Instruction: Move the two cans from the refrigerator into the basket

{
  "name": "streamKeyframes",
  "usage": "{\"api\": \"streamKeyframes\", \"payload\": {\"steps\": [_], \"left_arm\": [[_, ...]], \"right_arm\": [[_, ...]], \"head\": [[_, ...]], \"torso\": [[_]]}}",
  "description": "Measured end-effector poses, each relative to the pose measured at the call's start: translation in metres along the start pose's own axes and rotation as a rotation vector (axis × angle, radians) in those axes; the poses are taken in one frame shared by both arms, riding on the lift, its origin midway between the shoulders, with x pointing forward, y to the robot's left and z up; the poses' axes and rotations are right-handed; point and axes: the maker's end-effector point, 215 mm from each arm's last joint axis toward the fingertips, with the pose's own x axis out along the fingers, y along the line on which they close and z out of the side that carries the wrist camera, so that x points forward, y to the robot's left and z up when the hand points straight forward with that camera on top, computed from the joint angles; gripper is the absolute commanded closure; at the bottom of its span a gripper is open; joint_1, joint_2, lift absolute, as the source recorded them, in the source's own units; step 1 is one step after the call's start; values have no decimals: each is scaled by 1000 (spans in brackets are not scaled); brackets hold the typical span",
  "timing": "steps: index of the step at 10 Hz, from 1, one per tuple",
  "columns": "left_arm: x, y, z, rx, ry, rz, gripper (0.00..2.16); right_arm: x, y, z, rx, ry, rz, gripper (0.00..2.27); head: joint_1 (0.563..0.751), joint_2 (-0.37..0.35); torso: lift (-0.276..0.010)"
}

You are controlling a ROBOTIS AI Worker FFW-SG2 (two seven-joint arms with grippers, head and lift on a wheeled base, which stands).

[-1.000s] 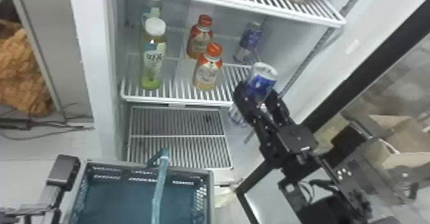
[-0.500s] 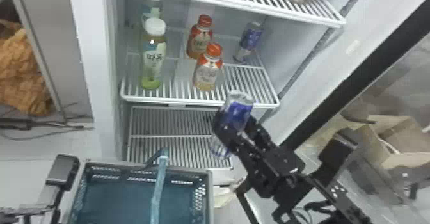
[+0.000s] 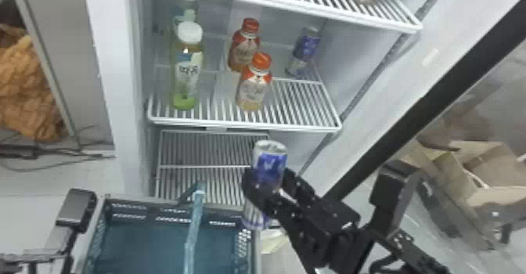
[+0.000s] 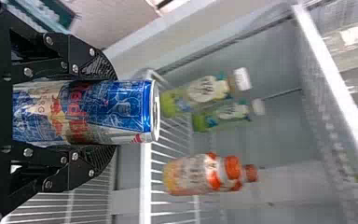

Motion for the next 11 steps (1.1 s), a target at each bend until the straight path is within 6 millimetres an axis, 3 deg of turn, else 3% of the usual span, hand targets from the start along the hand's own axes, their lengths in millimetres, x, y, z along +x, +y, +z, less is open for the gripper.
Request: {"api": "streamKeyframes", "payload": {"steps": [9, 10, 11], "left_arm": [[-1, 1, 0, 0, 1, 4, 1210], [-1, 1, 0, 0, 1, 4, 1210], [-1, 1, 0, 1, 0, 5, 1210]], "right_arm": [[-19, 5, -104, 59, 429, 39, 716], [-17, 3, -108, 65, 440, 42, 693], [-16, 2, -110, 68, 444, 43, 518]], "head": [[695, -350], [695, -350], [695, -350]], "torso": [[-266], [-266], [-266]]}}
